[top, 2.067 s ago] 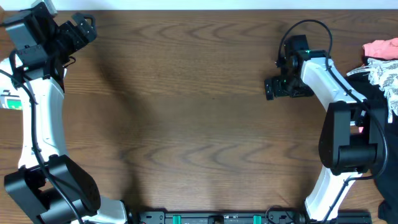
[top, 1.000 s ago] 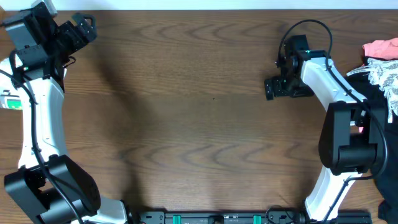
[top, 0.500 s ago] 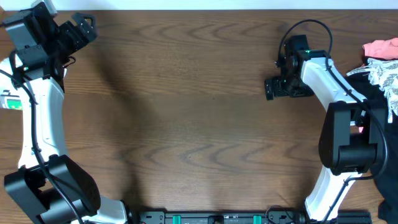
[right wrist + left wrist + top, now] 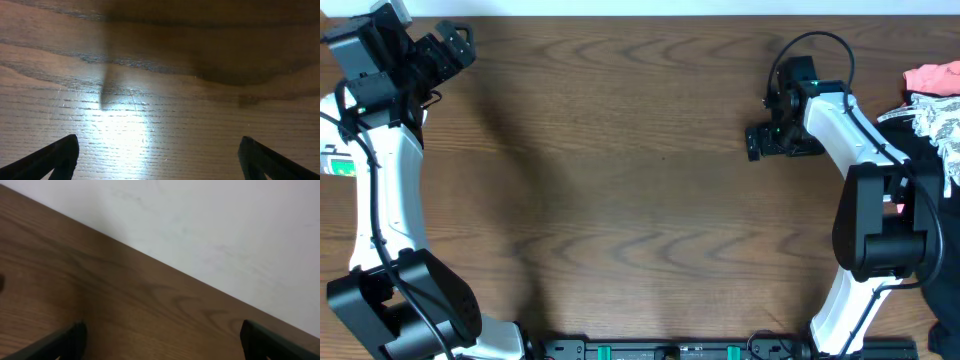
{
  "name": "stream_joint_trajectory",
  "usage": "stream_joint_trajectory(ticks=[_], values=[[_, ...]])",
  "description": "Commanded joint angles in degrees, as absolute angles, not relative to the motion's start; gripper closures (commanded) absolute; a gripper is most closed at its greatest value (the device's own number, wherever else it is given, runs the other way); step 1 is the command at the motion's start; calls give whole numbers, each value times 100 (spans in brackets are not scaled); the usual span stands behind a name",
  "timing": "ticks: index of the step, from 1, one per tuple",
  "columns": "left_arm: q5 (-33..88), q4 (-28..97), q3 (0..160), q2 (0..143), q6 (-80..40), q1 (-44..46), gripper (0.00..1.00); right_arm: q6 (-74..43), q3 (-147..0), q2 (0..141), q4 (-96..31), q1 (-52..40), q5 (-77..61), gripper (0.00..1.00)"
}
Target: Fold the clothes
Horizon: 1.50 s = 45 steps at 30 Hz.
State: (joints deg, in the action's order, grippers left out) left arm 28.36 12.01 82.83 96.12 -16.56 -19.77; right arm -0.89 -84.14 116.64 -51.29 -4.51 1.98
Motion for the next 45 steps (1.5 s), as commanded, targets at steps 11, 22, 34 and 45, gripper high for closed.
stream_joint_trajectory(ticks=[11,22,34,45], values=[[2915,1197,8270,9623,-1682,-1984,2,-167,-8381,10143,-5118,-930,237,1],[2915,1197,8267,9623,-1682,-1984,2,-145,-8381,6598,-5142,-1623,364,1],[2915,1197,8270,9623,-1682,-1984,2,-169,-7789,2840,-6300,-1643,126,1],[2915,1197,8267,9623,-1682,-1984,2,-167,-6010,989,-6318,-1597,224,1]])
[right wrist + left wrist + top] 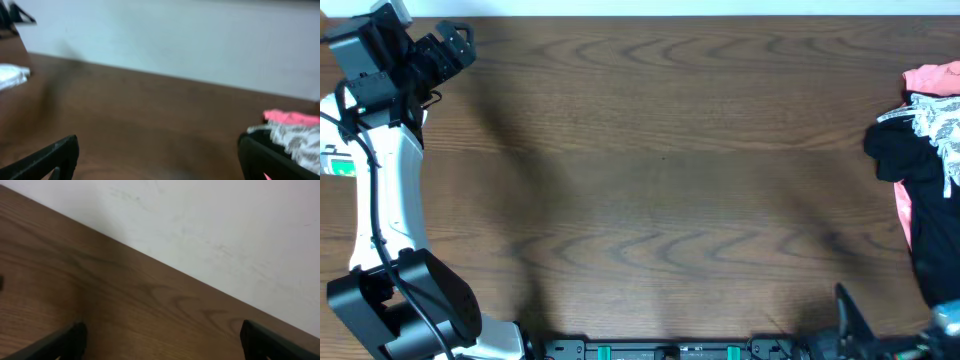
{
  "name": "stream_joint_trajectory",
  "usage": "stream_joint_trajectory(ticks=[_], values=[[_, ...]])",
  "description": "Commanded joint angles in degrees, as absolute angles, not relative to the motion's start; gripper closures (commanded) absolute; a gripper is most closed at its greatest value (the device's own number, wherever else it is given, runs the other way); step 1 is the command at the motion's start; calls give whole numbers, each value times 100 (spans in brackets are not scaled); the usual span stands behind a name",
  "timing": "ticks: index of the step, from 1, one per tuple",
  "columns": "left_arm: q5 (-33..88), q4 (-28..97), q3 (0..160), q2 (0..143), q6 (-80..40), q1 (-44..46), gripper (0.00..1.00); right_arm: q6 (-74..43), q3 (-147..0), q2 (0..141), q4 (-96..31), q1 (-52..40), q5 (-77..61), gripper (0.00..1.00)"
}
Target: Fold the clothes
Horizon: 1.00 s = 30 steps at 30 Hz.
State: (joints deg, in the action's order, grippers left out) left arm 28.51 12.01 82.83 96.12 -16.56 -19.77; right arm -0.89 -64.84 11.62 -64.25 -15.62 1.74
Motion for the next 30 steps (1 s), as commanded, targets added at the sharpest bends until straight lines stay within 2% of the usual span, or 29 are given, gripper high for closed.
stream_joint_trajectory(ticks=[1,6,18,22,30], values=[[2915,1197,8267,9623,-1682,-1984,2,-167,-5743,891,-6149,-1594,290,1],[2915,1197,8270,9623,-1682,-1984,2,-165,-4414,565,-4895,-1594,578,1],[2915,1197,8267,9623,-1682,-1984,2,49,-1214,32,-775,-1459,576,1],[2915,1197,8267,9623,-1682,-1984,2,49,-692,32,-196,-1433,545,1],[2915,1197,8270,9623,-1682,-1984,2,268,-119,32,27,-1140,268,1]])
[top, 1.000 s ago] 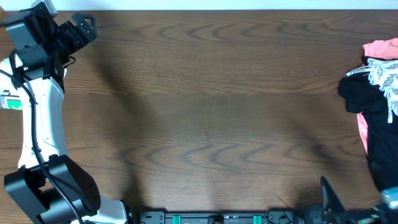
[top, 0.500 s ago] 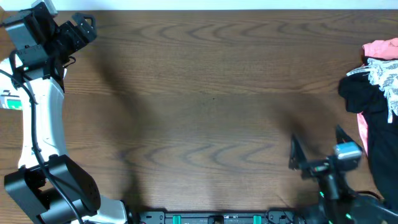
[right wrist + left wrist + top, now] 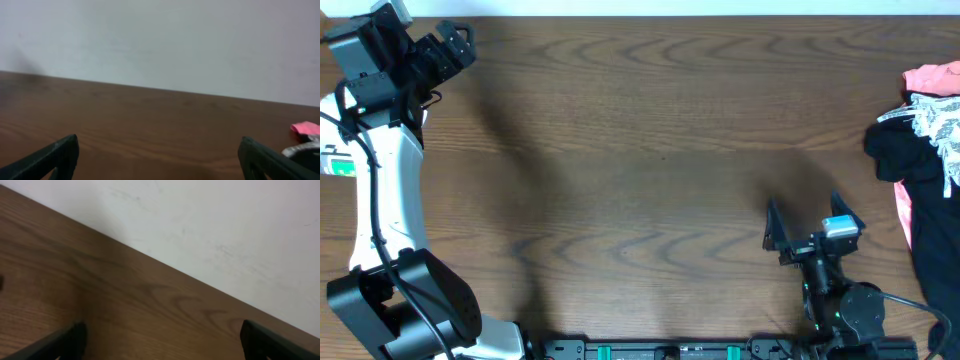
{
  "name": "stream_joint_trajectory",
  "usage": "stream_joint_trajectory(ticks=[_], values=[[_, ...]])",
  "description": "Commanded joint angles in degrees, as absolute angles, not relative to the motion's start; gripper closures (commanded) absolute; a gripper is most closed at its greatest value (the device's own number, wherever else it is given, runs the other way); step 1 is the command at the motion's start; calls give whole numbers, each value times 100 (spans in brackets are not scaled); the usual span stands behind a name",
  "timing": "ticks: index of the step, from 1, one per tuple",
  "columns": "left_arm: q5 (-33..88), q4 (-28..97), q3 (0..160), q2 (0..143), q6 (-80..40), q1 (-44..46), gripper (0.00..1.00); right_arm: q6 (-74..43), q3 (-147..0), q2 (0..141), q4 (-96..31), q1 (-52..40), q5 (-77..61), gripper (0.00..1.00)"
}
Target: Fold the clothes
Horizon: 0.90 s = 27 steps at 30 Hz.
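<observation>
A pile of clothes lies at the table's right edge: a pink piece (image 3: pixel 932 77), white lace (image 3: pixel 932 122) and a black garment (image 3: pixel 905 158). In the right wrist view only a pink corner (image 3: pixel 305 128) and a bit of lace show at far right. My right gripper (image 3: pixel 807 218) hangs open and empty near the front edge, left of the pile, facing the far wall (image 3: pixel 160 167). My left gripper (image 3: pixel 453 45) is at the far left corner, open and empty (image 3: pixel 162 345), over bare wood by the wall.
The brown wooden table (image 3: pixel 640 150) ends at a white wall (image 3: pixel 225 225) along its far side. The arm bases stand at the front edge, left and right. A white and green item (image 3: pixel 335 162) sits at the left edge.
My right gripper was almost out of the overhead view at the front right corner. It now stands further left near the front edge, aimed at the far wall. The left arm has not moved.
My right gripper first hung low over bare wood at the far right, close to the clothes pile, open and empty. It then stood withdrawn to the front right corner, and now near the front edge. The pile and the left arm stayed put.
</observation>
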State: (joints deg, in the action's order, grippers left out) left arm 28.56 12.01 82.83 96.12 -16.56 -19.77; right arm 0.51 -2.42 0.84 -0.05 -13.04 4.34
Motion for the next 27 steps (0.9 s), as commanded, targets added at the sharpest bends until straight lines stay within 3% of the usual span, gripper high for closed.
stream_joint_trajectory(ticks=[1,8,27], values=[[2915,1197,8267,9623,-1682,-1984,2,344,-75,32,27,-1083,211,1],[2915,1197,8267,9623,-1682,-1984,2,978,-32,32,-242,-851,64,1],[2915,1197,8270,9623,-1682,-1984,2,991,-32,34,-419,-825,60,1]])
